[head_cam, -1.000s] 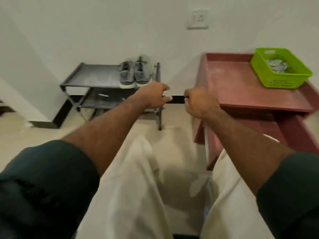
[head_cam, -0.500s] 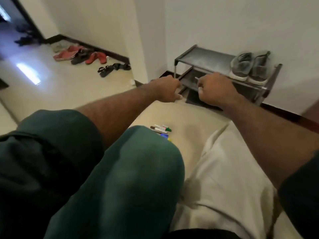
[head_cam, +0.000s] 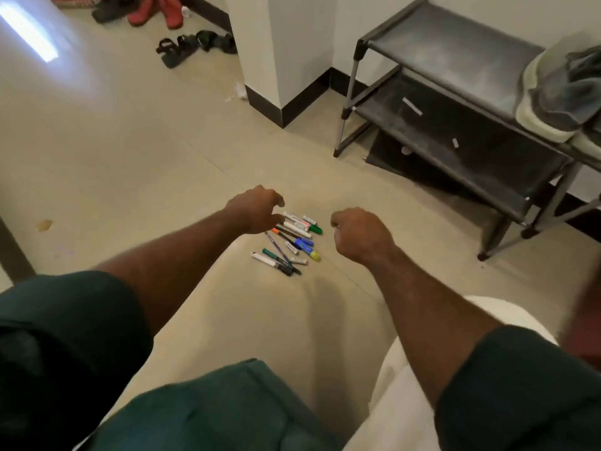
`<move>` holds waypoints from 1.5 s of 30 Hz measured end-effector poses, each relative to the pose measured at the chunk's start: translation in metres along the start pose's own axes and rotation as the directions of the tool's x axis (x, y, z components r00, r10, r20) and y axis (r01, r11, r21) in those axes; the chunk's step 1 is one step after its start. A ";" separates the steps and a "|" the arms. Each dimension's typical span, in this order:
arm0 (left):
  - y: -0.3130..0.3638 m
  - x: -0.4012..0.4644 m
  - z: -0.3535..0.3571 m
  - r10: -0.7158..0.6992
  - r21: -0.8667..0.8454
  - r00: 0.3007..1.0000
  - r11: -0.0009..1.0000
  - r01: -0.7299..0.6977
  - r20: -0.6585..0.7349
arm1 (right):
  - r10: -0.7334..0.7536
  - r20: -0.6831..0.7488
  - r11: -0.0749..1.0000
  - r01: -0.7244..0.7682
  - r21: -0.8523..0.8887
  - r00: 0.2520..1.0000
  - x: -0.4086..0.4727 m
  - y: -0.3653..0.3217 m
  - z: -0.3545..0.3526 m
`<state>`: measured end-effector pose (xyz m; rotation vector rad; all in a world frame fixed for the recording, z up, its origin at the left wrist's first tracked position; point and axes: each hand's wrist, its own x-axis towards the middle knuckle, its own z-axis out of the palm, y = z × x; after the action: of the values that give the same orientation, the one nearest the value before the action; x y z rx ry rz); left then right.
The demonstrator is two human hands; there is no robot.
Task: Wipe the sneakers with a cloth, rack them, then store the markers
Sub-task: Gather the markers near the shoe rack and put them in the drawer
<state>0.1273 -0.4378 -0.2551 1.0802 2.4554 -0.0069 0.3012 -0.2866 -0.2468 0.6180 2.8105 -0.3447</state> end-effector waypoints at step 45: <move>-0.040 0.070 0.256 -0.690 -0.716 0.537 0.039 0.697 0.485 | -0.063 0.029 0.998 0.063 -0.004 0.998 0.145 -0.050 0.239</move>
<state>0.1609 -0.4633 -0.5200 -0.6694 2.1420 0.8551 0.1958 -0.3423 -0.5047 0.5202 2.8073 -0.3556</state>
